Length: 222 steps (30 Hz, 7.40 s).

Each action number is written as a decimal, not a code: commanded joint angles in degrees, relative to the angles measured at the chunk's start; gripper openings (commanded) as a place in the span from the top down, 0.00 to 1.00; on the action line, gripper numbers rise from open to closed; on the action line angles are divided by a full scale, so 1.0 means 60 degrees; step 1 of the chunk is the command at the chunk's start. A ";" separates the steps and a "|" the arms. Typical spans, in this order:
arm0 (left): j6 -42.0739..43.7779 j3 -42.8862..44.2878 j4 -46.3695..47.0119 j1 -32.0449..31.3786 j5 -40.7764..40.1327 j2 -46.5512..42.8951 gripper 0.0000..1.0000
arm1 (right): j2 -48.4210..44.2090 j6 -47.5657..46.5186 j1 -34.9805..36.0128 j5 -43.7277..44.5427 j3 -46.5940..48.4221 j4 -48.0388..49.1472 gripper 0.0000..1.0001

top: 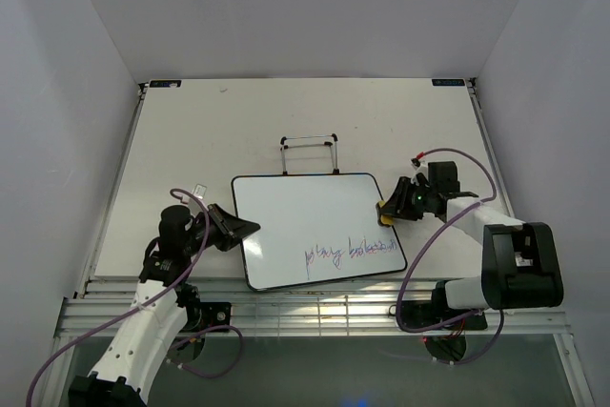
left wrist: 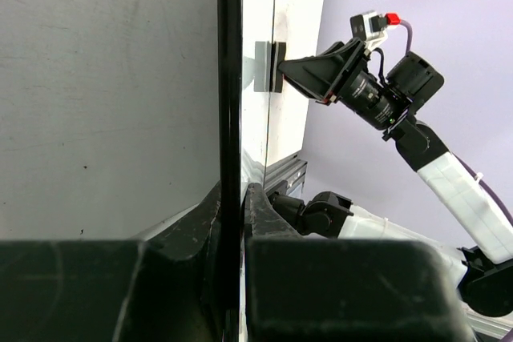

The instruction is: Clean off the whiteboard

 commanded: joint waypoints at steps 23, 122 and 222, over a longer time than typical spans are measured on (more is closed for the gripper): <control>-0.0430 -0.0251 0.0000 0.0093 -0.2148 0.0128 1.00 | 0.0144 0.1974 0.9481 0.1938 0.2257 -0.0071 0.89; -0.0650 0.0043 -0.2433 0.0093 -0.3850 -0.0825 1.00 | -0.4997 0.1973 0.2372 0.0591 -0.2840 -0.2357 0.92; 0.0155 0.0174 -0.2858 0.0093 -0.2384 -0.0971 1.00 | 0.1549 0.2192 0.8436 0.1571 0.2518 -0.0527 0.92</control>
